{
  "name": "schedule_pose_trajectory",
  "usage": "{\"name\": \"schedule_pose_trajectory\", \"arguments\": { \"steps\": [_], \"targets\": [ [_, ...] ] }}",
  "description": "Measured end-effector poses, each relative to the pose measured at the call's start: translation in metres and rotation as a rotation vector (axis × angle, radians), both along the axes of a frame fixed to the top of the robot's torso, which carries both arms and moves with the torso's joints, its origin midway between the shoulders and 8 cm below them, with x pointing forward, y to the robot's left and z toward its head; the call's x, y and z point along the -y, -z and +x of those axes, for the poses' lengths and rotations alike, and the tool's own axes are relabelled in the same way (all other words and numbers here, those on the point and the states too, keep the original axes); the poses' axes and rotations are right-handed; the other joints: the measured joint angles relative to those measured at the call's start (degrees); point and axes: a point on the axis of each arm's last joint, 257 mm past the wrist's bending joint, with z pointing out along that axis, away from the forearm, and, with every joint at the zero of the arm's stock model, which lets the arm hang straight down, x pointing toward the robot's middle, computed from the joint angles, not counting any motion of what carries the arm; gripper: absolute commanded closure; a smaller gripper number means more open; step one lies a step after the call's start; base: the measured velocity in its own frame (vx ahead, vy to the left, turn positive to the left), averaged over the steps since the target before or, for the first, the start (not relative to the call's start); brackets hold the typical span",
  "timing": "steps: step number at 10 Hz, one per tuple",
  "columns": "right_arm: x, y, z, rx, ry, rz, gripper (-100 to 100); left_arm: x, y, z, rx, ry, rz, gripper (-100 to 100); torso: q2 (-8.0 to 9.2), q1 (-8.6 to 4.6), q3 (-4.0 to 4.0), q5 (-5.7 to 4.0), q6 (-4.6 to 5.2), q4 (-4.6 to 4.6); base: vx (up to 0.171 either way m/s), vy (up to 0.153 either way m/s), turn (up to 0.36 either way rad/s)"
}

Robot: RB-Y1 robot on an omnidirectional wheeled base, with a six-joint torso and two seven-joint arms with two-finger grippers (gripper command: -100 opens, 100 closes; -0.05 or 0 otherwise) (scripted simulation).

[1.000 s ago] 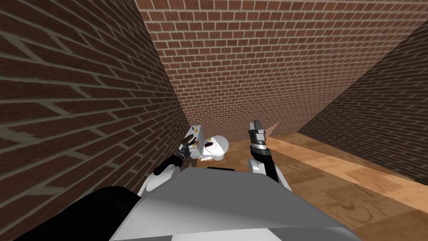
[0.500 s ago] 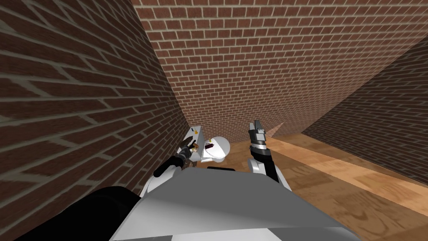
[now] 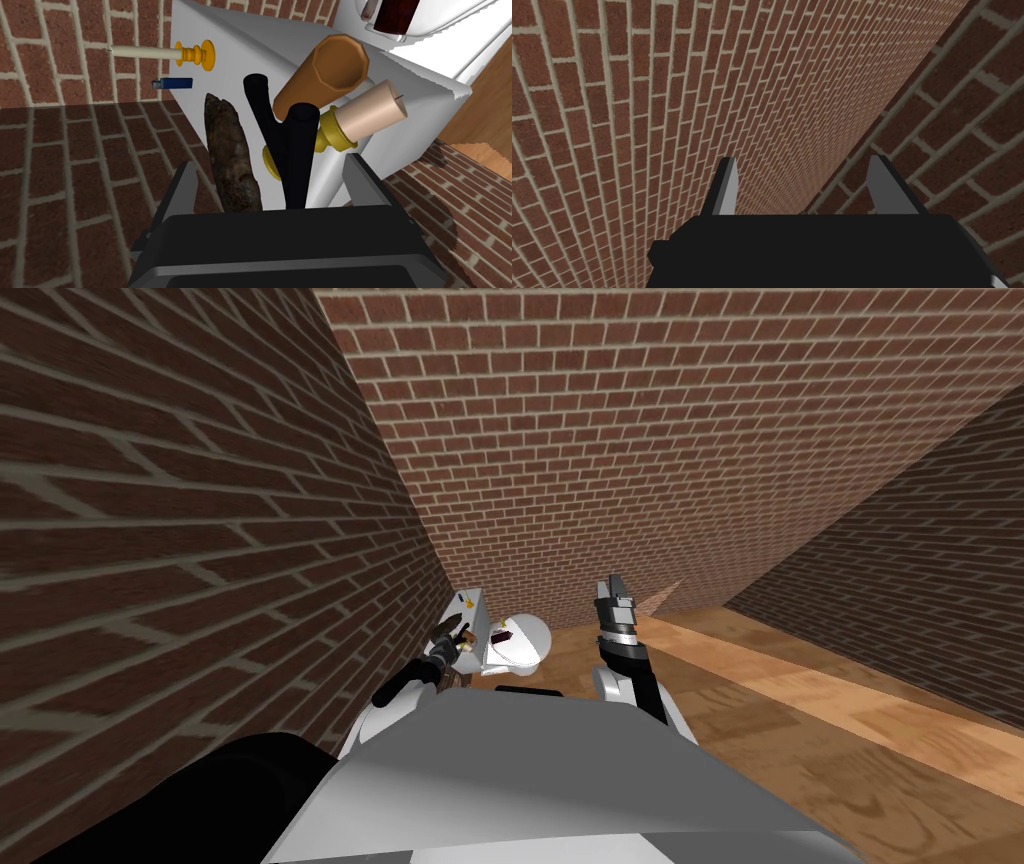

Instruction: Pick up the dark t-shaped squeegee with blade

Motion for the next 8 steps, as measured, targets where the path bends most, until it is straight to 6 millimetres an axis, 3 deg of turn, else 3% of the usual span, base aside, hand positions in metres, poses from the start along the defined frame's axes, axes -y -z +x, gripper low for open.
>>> {"name": "schedule_pose_trajectory", "arguments": {
  "steps": [4,5,6,7,8],
  "targets": [
    [0.0000,0.0000,0.0000,0.000,0.000,0.000,0,0.0004,0.0006,-0.0003,-0.002,0.000,-0.002,100,-0.04,0.01,-0.02,-0.02,0.00,0.00,-0.002,-0.002,0.001],
    [0.0000,0.0000,0.0000,0.000,0.000,0.000,0,0.0005,0.0004,-0.0001,-0.001,0.000,-0.002,0,-0.03,0.01,-0.01,-0.02,0.00,0.00,0.000,0.000,0.000],
    [0.0000,0.0000,0.0000,0.000,0.000,0.000,0,0.0005,0.0003,-0.0001,-0.001,0.000,-0.002,100,-0.02,0.01,-0.01,-0.02,0.00,0.00,0.004,-0.009,-0.032],
    [0.0000,0.0000,0.0000,0.000,0.000,0.000,0,0.0008,-0.0008,-0.0038,-0.008,0.000,-0.002,100,-0.01,-0.03,-0.01,-0.03,0.00,-0.01,0.000,0.000,0.000],
    [0.0000,0.0000,0.0000,0.000,0.000,0.000,0,0.0010,-0.0006,-0.0044,-0.011,0.001,-0.003,0,-0.02,-0.03,-0.02,-0.03,0.00,-0.01,0.000,0.000,0.000]
  ]
}}
